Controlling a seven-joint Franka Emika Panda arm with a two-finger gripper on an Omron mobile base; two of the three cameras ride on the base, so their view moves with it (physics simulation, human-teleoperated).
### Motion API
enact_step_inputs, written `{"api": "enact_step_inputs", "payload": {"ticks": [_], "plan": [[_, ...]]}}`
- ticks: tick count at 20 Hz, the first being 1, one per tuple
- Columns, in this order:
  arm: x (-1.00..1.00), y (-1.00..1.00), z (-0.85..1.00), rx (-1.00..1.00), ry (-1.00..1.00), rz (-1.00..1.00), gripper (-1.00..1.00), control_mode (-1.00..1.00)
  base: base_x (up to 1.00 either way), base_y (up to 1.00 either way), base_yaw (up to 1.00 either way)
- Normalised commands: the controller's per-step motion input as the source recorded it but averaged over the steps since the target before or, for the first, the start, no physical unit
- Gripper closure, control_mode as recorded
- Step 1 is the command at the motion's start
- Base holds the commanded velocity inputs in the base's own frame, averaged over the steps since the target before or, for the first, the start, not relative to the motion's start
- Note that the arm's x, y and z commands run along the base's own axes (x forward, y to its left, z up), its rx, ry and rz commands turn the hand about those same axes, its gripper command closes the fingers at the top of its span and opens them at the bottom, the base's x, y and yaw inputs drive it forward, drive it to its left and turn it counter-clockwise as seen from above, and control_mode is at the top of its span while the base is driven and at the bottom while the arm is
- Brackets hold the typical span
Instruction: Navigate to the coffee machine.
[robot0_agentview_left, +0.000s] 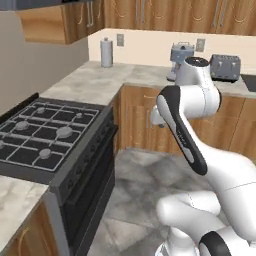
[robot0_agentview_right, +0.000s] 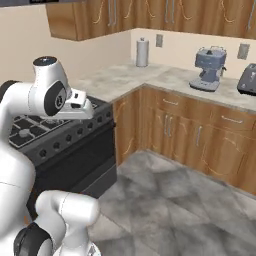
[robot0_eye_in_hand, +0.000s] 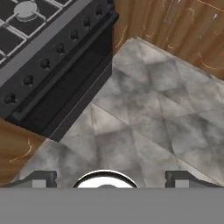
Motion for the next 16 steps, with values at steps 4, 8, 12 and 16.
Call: {"api": "enact_step_inputs", "payload": {"ticks": [4, 8, 12, 16], "plan": [[0.0, 0.0, 0.0, 0.0, 0.0, 0.0, -1.0, 1.0, 0.72, -0.56, -0.57], [0.0, 0.0, 0.0, 0.0, 0.0, 0.0, -1.0, 1.0, 1.0, -0.14, -0.53], [0.0, 0.0, 0.0, 0.0, 0.0, 0.0, -1.0, 1.0, 1.0, 0.0, -0.45], [0.0, 0.0, 0.0, 0.0, 0.0, 0.0, -1.0, 1.0, 1.0, 0.0, -0.11]]}}
